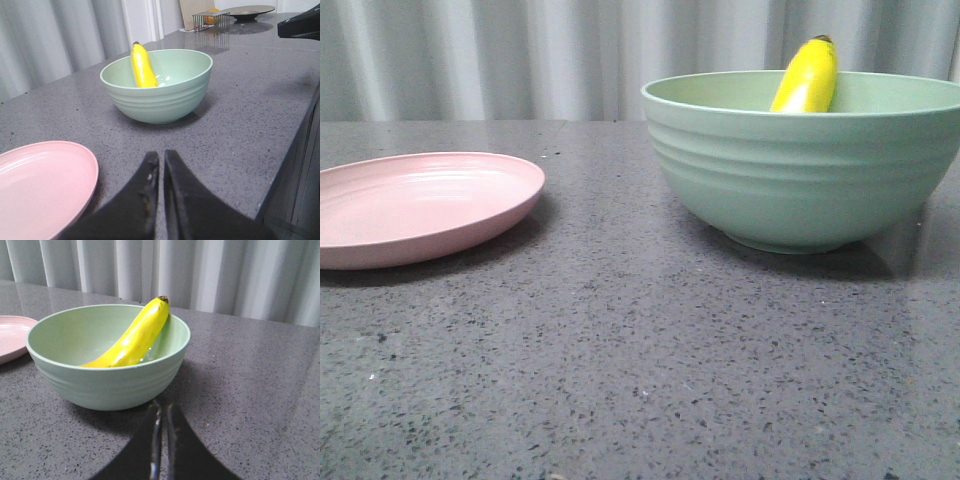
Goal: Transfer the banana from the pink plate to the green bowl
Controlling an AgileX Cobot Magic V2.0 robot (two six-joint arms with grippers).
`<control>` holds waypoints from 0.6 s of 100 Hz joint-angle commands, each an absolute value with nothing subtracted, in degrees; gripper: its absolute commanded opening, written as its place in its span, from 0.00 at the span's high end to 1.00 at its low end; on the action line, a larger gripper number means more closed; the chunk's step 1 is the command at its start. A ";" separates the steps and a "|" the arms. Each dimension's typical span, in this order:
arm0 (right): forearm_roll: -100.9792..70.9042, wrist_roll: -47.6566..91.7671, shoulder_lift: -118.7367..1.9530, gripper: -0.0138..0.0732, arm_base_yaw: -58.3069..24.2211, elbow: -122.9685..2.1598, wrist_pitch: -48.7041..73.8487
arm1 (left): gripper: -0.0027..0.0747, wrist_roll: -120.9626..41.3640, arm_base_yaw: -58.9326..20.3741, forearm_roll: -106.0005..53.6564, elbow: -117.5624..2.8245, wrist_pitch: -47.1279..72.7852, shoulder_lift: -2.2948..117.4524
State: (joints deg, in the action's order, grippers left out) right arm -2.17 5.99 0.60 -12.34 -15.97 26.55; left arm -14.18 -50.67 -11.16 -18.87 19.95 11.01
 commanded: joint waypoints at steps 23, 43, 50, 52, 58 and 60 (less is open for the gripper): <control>-1.44 6.37 1.23 0.92 -11.87 -17.45 22.35 | 0.99 -13.63 -51.00 -11.54 -16.36 14.84 10.96; -1.44 6.37 1.23 0.92 -11.87 -17.45 22.35 | 0.99 -13.63 -51.00 -11.54 -14.67 13.86 10.96; -1.44 6.37 1.23 0.92 -11.87 -17.45 22.35 | 0.99 -13.63 -50.69 -10.83 -13.13 9.75 10.96; -1.44 6.37 1.23 0.92 -11.87 -17.45 22.35 | 0.99 -13.63 -50.37 -10.29 -12.47 7.70 10.96; -1.44 6.37 1.23 0.92 -11.87 -17.45 22.35 | 0.99 -13.63 -48.46 -7.74 -10.05 0.00 10.96; -1.44 6.37 1.23 0.92 -11.87 -17.45 22.35 | 0.99 -13.63 -47.43 -7.34 -9.46 -3.21 10.96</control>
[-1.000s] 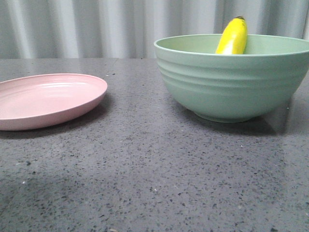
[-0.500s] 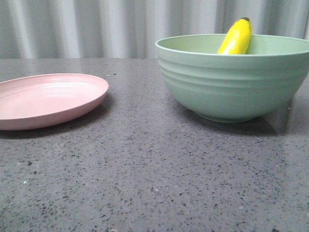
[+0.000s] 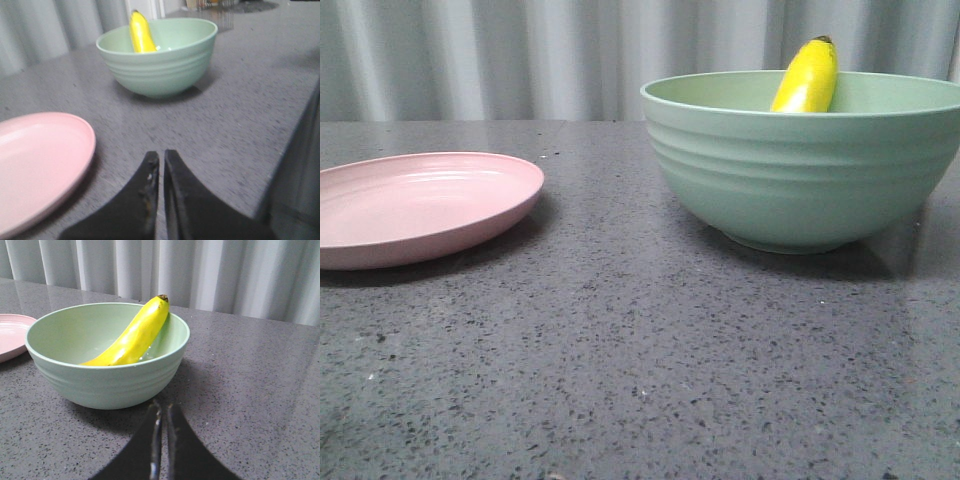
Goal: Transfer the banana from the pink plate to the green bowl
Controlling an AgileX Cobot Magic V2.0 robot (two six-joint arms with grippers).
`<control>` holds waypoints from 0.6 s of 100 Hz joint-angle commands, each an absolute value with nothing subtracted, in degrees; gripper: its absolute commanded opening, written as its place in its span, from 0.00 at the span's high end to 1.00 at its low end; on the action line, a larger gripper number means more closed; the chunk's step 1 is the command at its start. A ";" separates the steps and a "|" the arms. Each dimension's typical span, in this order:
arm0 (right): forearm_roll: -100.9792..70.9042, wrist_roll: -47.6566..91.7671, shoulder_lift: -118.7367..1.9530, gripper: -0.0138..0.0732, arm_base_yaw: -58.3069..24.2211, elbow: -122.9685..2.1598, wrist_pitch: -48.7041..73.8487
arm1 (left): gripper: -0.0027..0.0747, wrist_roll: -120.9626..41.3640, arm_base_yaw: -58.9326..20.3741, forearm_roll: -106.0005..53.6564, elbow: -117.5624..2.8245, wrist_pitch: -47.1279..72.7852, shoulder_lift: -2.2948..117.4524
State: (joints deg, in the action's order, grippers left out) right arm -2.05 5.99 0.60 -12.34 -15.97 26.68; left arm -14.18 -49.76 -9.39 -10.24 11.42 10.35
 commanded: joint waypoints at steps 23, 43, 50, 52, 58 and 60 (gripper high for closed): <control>-1.44 6.37 1.23 0.92 -11.87 -17.36 22.35 | 0.99 -13.63 -31.92 -7.33 -2.91 -19.98 9.44; -1.44 6.37 1.23 0.92 -11.87 -17.36 22.35 | 0.99 -10.67 -19.30 -6.13 0.62 -17.57 2.22; -1.44 6.37 1.23 0.92 -11.87 -17.36 22.35 | 0.99 -10.67 -14.57 -5.30 0.50 -13.93 0.92; -1.44 6.37 1.23 0.92 -11.87 -17.36 22.35 | 0.99 -10.67 -13.26 -5.10 0.50 -12.58 0.53; -1.44 6.37 1.23 0.92 -11.87 -17.36 22.35 | 0.99 -10.67 -9.65 -4.76 0.61 -9.00 -0.80; -1.44 6.37 1.23 0.92 -11.87 -17.36 22.35 | 0.99 -10.67 -8.62 -4.76 0.61 -7.53 -1.40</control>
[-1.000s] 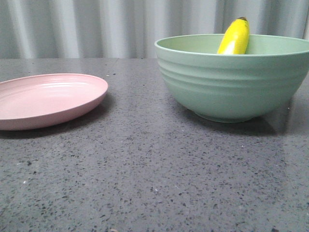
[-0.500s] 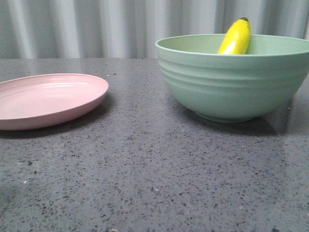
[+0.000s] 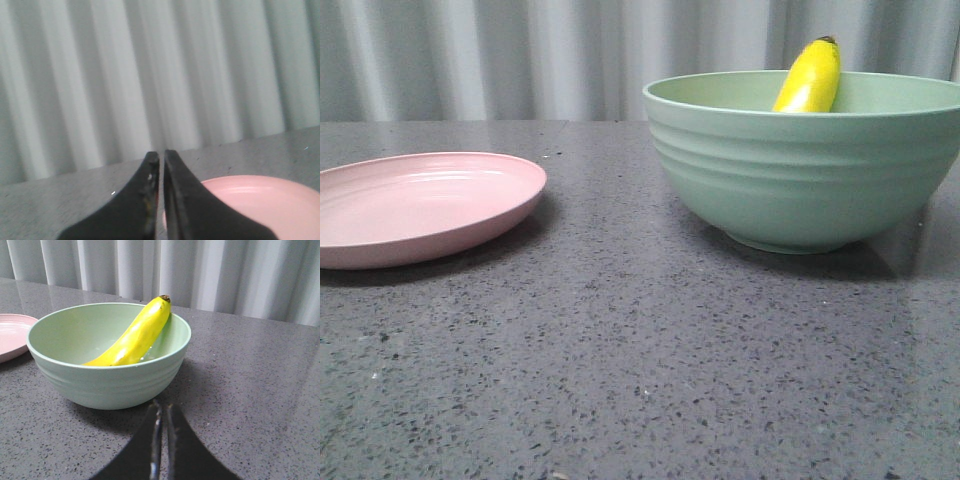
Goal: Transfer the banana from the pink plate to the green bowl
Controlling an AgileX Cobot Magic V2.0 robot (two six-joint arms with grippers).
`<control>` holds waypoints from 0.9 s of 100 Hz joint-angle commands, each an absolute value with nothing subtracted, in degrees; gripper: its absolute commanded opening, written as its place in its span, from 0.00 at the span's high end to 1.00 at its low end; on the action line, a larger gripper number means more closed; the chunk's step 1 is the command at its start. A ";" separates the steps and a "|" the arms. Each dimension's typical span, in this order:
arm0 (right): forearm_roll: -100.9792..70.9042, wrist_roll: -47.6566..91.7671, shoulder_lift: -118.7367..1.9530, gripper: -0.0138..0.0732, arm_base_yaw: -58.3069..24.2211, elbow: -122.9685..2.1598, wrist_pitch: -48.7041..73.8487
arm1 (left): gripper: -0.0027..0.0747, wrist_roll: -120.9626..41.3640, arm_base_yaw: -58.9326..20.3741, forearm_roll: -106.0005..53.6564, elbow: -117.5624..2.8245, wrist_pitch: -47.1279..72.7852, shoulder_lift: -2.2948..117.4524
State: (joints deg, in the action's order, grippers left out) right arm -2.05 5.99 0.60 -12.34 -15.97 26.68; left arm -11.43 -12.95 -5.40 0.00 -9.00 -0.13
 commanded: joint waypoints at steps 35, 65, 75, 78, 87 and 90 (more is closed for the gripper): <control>-1.44 6.37 1.23 0.92 -11.87 -17.36 22.25 | 0.99 -4.52 -3.70 -2.84 0.71 14.83 -1.90; -1.44 6.37 1.23 0.92 -11.87 -17.36 22.25 | 0.99 -4.64 -3.70 -1.96 0.61 14.75 -1.90; -1.44 6.37 1.23 0.92 -11.87 -17.36 22.25 | 0.99 -4.64 -3.70 -1.96 0.61 14.75 -1.90; -1.44 6.37 1.23 0.92 -11.87 -17.36 22.25 | 0.99 -4.64 -3.70 -1.96 0.61 14.75 -1.90; -1.44 6.37 1.23 0.92 -11.87 -17.36 22.25 | 0.99 -4.64 -3.70 -1.96 0.61 14.75 -1.90; -1.44 6.37 1.23 0.92 -11.87 -17.36 22.25 | 0.99 -4.64 -3.70 -1.96 0.61 14.75 -1.90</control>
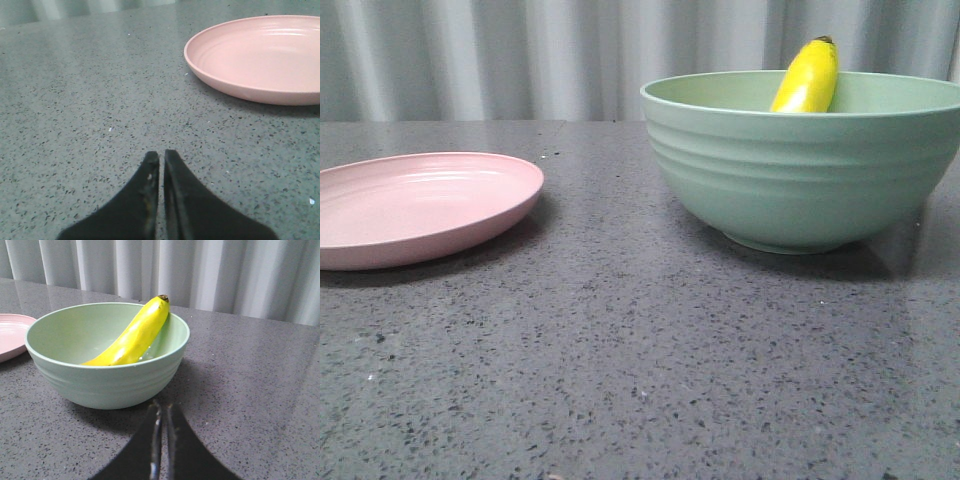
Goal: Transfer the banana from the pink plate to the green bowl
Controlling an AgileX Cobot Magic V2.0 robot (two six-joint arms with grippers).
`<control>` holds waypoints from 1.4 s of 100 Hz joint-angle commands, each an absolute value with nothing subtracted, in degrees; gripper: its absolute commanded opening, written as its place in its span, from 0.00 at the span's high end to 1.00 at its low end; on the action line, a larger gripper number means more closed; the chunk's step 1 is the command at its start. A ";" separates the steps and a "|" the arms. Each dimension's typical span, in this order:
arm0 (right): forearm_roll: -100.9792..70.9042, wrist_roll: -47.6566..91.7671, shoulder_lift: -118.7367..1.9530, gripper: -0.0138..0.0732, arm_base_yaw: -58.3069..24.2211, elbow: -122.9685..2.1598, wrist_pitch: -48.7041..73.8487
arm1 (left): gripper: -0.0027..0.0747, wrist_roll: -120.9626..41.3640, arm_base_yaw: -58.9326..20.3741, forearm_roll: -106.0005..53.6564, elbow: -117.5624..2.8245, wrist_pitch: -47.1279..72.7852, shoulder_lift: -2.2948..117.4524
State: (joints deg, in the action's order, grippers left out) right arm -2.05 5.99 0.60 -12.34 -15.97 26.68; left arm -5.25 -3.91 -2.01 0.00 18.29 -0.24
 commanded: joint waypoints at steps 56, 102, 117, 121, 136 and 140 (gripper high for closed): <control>0.00 5.51 1.47 0.92 -4.99 -2.42 -2.27 | 0.99 -4.64 -3.70 -1.96 0.61 14.72 -1.90; 5.08 -5.32 1.89 0.92 4.71 1.81 6.90 | 0.99 -4.64 -3.70 -1.96 0.61 14.60 -1.90; 2.84 -3.65 1.89 0.92 4.71 1.81 14.86 | 0.99 -4.64 -3.70 -1.96 0.61 14.60 -1.90; 2.84 -3.65 1.89 0.92 4.71 1.81 15.87 | 0.99 -4.64 -3.70 -1.96 0.61 14.60 -1.90; 2.84 -3.65 1.89 0.92 4.71 1.81 17.11 | 0.99 -4.64 -3.70 -1.96 0.61 14.50 -1.90; 2.84 -3.65 1.89 0.92 4.71 1.81 17.11 | 0.99 -4.64 -3.70 -1.96 0.61 14.50 -1.90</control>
